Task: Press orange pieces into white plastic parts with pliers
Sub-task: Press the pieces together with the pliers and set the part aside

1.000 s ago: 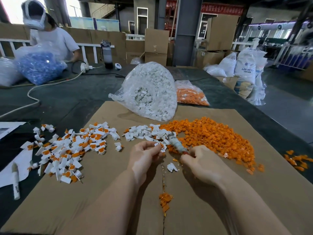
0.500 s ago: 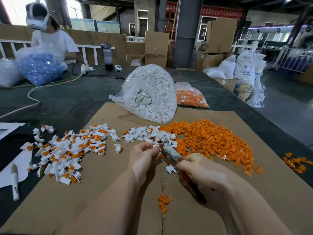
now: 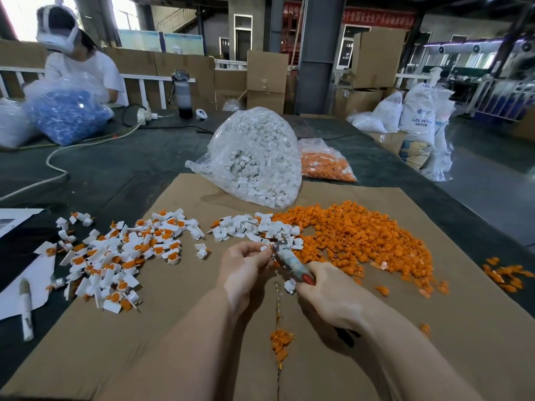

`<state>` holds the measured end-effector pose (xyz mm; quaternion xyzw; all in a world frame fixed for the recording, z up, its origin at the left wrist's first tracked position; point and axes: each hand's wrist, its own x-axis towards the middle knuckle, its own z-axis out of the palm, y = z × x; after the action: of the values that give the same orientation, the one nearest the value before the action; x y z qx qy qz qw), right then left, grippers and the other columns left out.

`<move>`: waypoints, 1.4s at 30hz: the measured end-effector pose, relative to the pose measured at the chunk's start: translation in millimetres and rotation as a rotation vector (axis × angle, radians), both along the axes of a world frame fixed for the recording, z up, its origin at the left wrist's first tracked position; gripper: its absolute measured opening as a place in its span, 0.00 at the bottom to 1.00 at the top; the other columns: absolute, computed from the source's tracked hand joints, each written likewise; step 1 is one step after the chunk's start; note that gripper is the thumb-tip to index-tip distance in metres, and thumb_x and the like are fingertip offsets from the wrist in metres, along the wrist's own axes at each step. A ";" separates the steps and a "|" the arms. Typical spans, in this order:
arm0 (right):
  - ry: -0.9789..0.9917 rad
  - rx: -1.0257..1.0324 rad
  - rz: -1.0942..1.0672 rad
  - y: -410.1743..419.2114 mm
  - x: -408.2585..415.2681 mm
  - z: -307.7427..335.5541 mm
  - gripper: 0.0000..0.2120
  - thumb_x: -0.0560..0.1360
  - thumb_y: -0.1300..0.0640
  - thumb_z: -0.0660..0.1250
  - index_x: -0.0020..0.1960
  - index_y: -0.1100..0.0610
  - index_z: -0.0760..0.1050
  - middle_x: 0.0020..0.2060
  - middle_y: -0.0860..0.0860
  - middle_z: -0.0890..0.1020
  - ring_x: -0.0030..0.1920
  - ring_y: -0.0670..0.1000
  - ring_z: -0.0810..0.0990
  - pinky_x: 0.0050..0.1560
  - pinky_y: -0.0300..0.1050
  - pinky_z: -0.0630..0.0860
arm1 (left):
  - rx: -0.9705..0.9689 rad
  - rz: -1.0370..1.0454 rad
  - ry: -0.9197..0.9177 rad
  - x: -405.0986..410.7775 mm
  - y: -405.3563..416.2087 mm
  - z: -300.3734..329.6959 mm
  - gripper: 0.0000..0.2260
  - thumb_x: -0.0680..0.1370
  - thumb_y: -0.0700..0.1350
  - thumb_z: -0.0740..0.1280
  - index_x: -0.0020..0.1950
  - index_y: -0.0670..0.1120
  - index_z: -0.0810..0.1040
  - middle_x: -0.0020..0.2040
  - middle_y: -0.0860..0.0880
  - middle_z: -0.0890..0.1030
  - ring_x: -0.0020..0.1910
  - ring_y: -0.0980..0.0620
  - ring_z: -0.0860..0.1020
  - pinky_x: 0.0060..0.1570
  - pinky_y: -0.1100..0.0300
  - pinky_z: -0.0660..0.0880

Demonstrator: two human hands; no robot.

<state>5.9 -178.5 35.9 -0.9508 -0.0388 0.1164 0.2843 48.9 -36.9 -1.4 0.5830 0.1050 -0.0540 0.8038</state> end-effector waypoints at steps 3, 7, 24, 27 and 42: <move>-0.041 0.001 -0.023 0.7 -0.5 -5.7 0.09 0.79 0.48 0.59 0.43 0.51 0.66 0.37 0.47 0.70 0.35 0.47 0.69 0.33 0.41 0.63 | -0.004 0.004 0.002 -1.1 0.2 1.6 0.02 0.77 0.33 0.63 0.47 0.37 0.75 0.35 0.43 0.77 0.25 0.58 0.77 0.29 0.65 0.78; -0.063 0.120 -0.104 -6.6 -2.5 -9.2 0.16 0.71 0.39 0.66 0.40 0.51 0.68 0.37 0.47 0.72 0.36 0.47 0.70 0.34 0.41 0.63 | -0.033 0.033 -0.008 -2.4 1.9 2.0 0.03 0.77 0.33 0.63 0.49 0.36 0.75 0.39 0.41 0.78 0.29 0.55 0.78 0.31 0.64 0.78; -0.685 -0.426 -0.190 -23.4 17.6 -35.8 0.21 0.75 0.45 0.65 0.64 0.54 0.74 0.58 0.53 0.76 0.60 0.53 0.73 0.63 0.52 0.67 | 0.587 -0.066 -0.298 -9.0 5.5 -8.8 0.11 0.78 0.43 0.65 0.59 0.51 0.80 0.54 0.58 0.78 0.56 0.61 0.75 0.54 0.71 0.66; -0.893 -0.065 0.026 2.7 13.2 -39.5 0.15 0.69 0.66 0.73 0.56 0.58 0.80 0.45 0.54 0.82 0.47 0.53 0.80 0.49 0.47 0.78 | 0.538 -0.075 -0.313 -11.2 3.1 -7.6 0.10 0.77 0.39 0.65 0.55 0.49 0.81 0.52 0.53 0.82 0.54 0.56 0.79 0.58 0.62 0.73; -0.773 0.176 0.027 13.7 9.7 -52.1 0.04 0.72 0.65 0.70 0.46 0.61 0.81 0.42 0.52 0.80 0.45 0.49 0.78 0.48 0.40 0.74 | 0.763 -0.168 -0.477 -13.2 2.4 -14.5 0.13 0.72 0.38 0.71 0.56 0.47 0.80 0.50 0.53 0.82 0.50 0.56 0.78 0.48 0.73 0.70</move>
<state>15.6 -164.8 -16.2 -0.8959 -0.1654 -0.2504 0.3276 35.7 -34.6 -15.9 0.8400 -0.1181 0.0593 0.5263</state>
